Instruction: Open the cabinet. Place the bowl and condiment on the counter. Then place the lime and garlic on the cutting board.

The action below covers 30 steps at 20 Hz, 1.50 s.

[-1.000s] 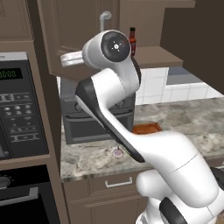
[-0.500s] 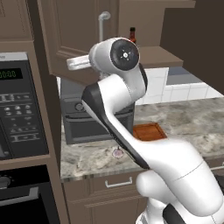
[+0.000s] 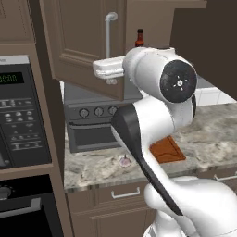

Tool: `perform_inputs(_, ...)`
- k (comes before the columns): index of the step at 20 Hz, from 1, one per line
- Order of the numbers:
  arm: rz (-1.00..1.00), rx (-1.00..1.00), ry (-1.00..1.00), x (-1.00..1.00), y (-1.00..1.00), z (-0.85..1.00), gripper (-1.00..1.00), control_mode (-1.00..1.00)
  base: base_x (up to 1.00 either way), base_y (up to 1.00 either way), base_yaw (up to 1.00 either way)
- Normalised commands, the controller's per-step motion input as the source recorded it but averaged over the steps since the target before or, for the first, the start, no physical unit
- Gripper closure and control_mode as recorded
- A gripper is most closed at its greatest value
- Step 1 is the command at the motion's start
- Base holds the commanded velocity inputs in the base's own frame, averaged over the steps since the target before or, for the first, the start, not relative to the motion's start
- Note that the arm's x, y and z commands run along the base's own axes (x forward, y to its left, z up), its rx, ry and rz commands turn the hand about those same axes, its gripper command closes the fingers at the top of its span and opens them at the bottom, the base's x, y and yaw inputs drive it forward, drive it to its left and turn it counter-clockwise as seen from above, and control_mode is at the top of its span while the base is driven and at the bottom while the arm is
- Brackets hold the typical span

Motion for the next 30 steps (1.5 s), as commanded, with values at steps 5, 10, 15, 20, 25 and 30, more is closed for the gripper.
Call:
perform_inputs(5,-0.01,0.09,-0.09,-1.0,-0.33,0.37,-1.0,-1.0,0.0,0.0,0.0)
perform_inputs(10,0.02,0.21,-0.05,-0.79,-0.92,0.01,-1.0,-1.0,0.0,0.0,0.0)
perform_inputs(15,0.07,0.08,0.07,-0.12,-0.52,-0.11,-1.0,-1.0,0.0,0.0,0.0)
perform_inputs(20,0.0,0.24,-0.06,0.0,-0.59,0.06,-1.0,-1.0,0.0,0.0,0.0)
perform_inputs(25,-0.01,0.48,0.02,0.0,-0.44,0.03,-1.0,-1.0,0.0,0.0,0.0)
perform_inputs(30,0.0,0.2,0.06,0.0,-0.06,0.0,-1.0,-1.0,0.0,0.0,0.0)
